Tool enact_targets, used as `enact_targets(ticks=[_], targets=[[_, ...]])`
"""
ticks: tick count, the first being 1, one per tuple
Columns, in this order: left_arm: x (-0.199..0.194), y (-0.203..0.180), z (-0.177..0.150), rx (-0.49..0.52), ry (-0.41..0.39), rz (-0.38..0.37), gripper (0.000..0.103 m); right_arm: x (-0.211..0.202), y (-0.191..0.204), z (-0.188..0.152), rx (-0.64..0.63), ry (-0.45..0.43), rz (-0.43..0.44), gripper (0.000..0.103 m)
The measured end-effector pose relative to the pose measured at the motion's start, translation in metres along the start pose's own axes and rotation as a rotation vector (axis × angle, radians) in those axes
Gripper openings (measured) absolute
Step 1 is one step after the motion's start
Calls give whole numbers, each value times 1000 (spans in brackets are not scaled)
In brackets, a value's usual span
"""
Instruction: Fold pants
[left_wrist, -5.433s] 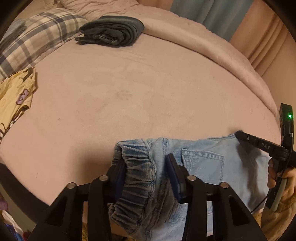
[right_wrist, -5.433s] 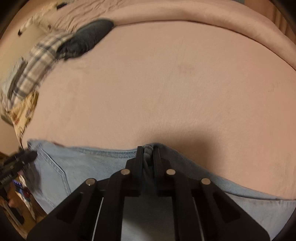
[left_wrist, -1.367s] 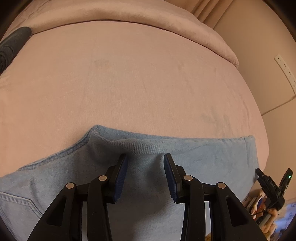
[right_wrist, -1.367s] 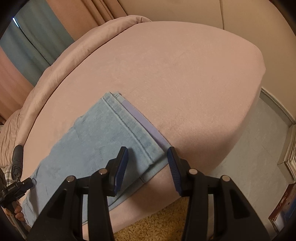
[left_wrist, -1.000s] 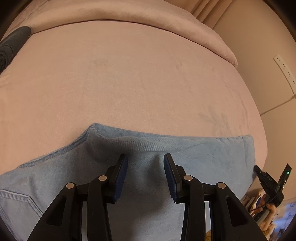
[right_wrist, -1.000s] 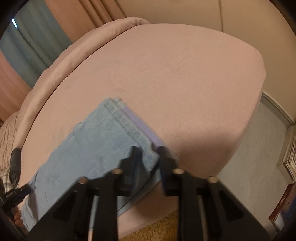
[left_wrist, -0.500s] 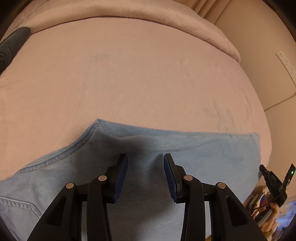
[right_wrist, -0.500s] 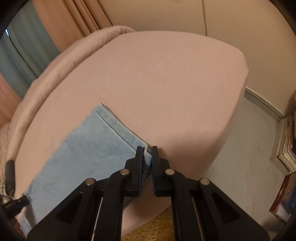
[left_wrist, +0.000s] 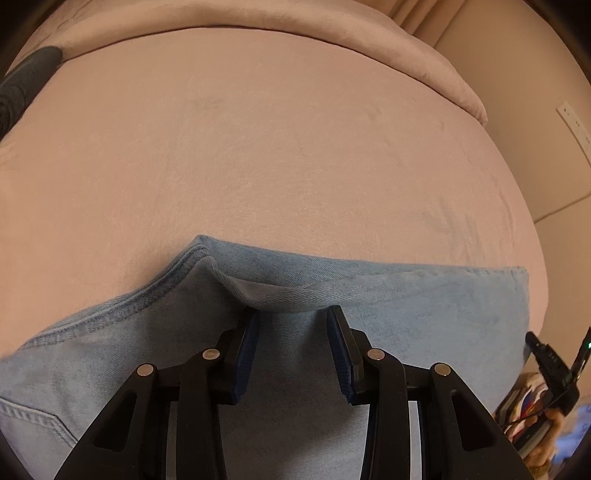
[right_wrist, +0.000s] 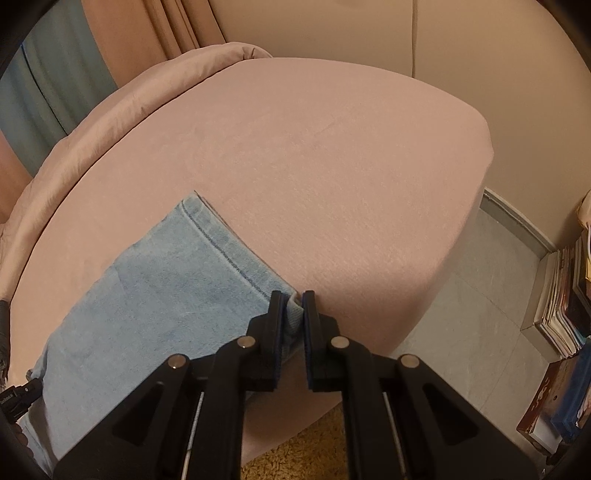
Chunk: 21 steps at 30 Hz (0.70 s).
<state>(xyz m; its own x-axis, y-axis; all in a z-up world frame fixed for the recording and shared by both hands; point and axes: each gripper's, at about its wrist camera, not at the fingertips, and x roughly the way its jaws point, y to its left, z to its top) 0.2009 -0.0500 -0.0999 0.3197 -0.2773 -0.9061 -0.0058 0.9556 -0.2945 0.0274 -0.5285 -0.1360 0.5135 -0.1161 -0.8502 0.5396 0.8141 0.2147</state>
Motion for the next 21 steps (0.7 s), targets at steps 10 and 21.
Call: enact_targets(ticks=[10,21], targets=[[-25,-7,-18,16,-8,-22,39,-30,13,-1,-125,-28,-76,28],[-18,-5,-48,81,-19,39,38,-11,41,-25,-220,79,23,34]])
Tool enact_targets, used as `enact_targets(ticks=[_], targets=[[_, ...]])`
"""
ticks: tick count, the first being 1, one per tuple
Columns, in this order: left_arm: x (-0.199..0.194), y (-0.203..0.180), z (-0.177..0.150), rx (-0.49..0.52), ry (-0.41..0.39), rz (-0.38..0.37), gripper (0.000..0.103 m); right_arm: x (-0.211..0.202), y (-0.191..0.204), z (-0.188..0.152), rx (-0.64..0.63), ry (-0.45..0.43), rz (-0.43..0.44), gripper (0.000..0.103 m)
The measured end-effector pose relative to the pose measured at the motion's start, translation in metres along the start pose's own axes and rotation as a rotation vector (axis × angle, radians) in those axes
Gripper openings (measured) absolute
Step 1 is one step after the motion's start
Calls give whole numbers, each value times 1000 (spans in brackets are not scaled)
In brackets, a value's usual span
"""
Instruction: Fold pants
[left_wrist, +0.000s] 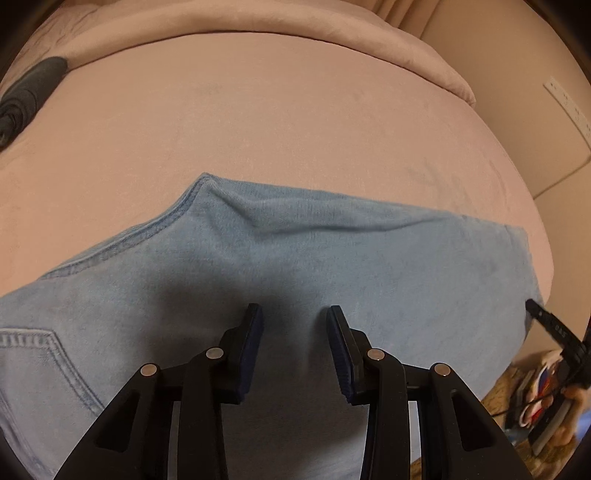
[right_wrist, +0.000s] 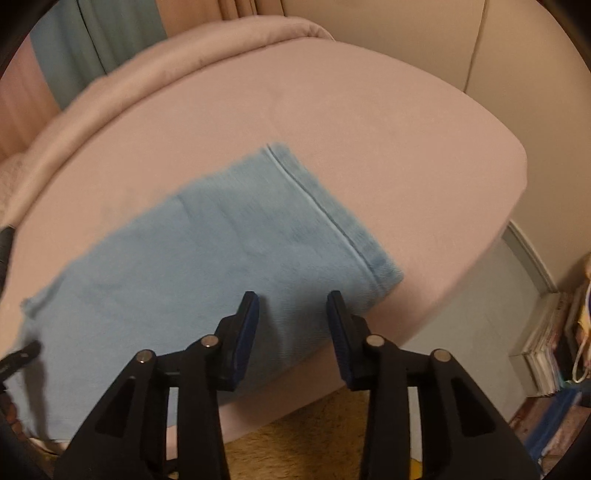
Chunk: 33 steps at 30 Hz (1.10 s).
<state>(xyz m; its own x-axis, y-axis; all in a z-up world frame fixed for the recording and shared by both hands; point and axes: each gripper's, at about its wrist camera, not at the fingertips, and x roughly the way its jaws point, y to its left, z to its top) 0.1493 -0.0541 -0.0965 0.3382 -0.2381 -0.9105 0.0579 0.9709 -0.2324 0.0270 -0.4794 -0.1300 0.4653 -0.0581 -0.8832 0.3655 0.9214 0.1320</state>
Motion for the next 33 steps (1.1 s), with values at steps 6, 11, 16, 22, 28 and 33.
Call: enact_targets(ticks=[6,11,16,22,28,33], targets=[[-7,16,-4,-34,-12,-33,38,0,-10,-3,12,7,-23,32],[-19,20,-13,-65,-10,-48,37,0,-21,-1,57,20,-25,35],[-33,27,-26,-89,15,-113,37,-23,-2,6,6,-44,-9,39],[-21,20,-46,-31,19,-37,37,-11,22,6,-37,-8,42,39],[-18,15,-46,-20,19,-15,37,4,21,-2,-46,22,13,39],[-17,10,-46,-26,18,-11,37,6,17,-5,-33,21,28,40]])
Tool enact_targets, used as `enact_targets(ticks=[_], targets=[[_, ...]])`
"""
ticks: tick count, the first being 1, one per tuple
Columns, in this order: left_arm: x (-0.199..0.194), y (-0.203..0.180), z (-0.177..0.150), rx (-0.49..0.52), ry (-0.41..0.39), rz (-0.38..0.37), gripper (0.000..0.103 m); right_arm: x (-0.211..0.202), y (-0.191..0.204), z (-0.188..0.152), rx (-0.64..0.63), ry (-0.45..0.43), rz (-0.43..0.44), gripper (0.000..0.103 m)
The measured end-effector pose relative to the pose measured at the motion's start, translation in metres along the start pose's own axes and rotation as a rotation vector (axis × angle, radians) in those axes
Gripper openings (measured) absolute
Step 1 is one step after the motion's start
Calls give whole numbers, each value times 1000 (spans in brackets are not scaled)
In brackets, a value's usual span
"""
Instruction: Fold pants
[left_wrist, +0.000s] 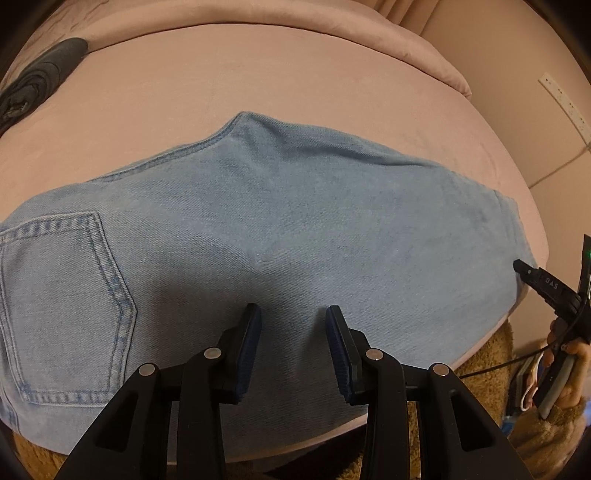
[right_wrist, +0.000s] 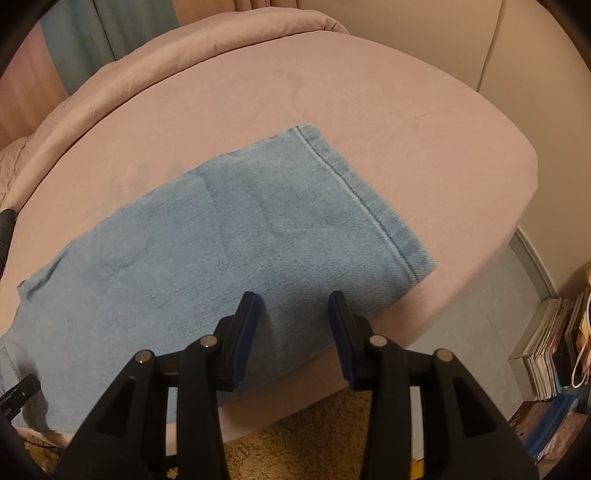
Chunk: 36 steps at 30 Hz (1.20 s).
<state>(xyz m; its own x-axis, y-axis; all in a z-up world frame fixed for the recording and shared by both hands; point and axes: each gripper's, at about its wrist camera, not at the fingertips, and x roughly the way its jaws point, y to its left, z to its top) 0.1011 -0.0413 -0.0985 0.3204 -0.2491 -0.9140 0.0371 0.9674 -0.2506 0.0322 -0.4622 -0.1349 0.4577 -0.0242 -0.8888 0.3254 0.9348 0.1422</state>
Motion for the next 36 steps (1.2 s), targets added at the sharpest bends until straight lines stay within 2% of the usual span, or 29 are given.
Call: enact_targets(ticks=[4,7,8,9,12,16,21,24,27,29,31,33,35,36], targets=[[-3,-10,0,21,13,-31,37,-7,-4,-1,6,-17,21,40],[-10,-11,3,16,28,-150,37,-18,-19,-5,62,-47,33,52],[-11,-15,4,21,26,-191,38,-22,-26,-5,85,-64,28,64],[-12,-18,5,29,22,-214,42,-26,-34,-4,109,-81,14,70],[-11,-31,6,69,5,-250,60,-26,-57,-3,185,-97,-15,68],[4,-46,5,102,46,-262,61,-19,-80,-4,264,-84,57,68],[16,-56,2,119,67,-225,61,-11,-86,-6,294,-78,136,69],[18,-60,1,130,75,-221,62,0,-69,-1,289,-67,228,66],[18,-59,1,119,75,-231,62,4,-57,2,257,-69,233,66],[17,-57,0,115,75,-237,62,8,-54,5,259,-81,214,59],[14,-53,1,114,79,-240,62,9,-55,9,277,-95,211,45],[12,-50,2,110,85,-248,62,11,-56,11,289,-93,220,25],[11,-48,5,95,87,-262,62,8,-56,15,295,-99,249,14],[9,-46,7,83,88,-282,62,4,-53,16,287,-113,259,14]])
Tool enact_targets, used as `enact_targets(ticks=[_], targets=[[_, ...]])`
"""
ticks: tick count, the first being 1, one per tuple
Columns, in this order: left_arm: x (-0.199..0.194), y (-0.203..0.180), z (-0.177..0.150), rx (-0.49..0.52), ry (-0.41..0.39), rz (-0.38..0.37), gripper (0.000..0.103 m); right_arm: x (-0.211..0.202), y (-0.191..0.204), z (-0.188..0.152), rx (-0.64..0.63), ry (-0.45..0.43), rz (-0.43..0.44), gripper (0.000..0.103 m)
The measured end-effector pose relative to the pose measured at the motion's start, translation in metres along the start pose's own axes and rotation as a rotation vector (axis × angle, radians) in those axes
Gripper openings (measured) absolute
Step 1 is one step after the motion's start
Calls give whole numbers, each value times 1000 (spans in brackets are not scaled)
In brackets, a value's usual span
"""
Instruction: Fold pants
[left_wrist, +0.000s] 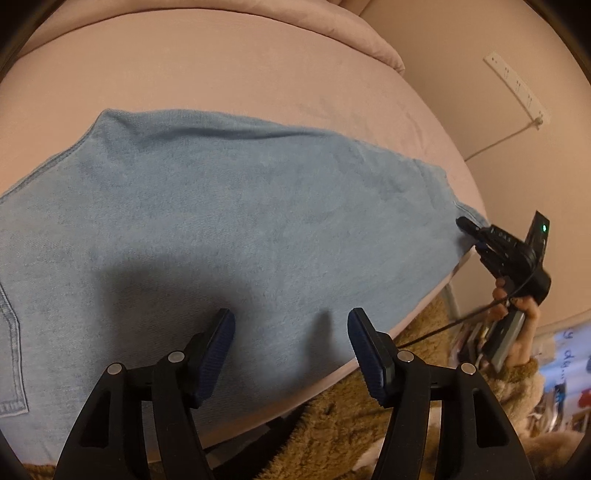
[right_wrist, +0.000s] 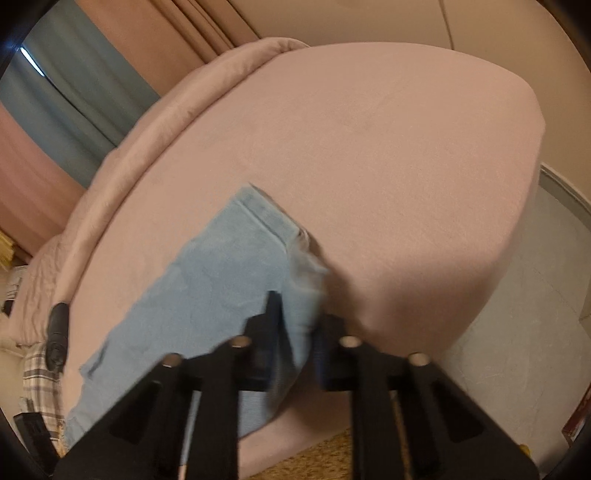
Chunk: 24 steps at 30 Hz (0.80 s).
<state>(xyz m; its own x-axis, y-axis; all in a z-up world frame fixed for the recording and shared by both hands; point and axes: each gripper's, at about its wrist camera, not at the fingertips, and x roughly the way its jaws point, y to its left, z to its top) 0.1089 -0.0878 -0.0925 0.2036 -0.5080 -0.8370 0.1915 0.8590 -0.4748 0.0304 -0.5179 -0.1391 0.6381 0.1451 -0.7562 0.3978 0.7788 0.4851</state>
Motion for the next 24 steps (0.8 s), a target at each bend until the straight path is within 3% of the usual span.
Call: enact_targets(ticks=[3,6,9,12,17,21,23,24], targets=[[-9,4,8,-36,-17,-71,62,-19,26,-1,-103,-72,20,13],[-21,4,20,-54,-53,-126,62,-40,59,-8,-167,-96,137,12],[-31,-1,32,-56,-100,-167,62,-52,106,-30,-311,-88,228,12],[-33,-5,41,-55,-131,-201,73,-44,143,-58,-421,-29,269,13],[-13,0,53,-119,-117,-290,73,-11,180,-93,-542,98,292,13],[7,5,58,-172,-72,-260,73,5,188,-116,-566,186,322,13],[8,5,58,-179,-73,-279,68,7,195,-122,-585,193,309,13],[6,5,59,-181,-85,-277,51,6,198,-124,-596,194,311,13]])
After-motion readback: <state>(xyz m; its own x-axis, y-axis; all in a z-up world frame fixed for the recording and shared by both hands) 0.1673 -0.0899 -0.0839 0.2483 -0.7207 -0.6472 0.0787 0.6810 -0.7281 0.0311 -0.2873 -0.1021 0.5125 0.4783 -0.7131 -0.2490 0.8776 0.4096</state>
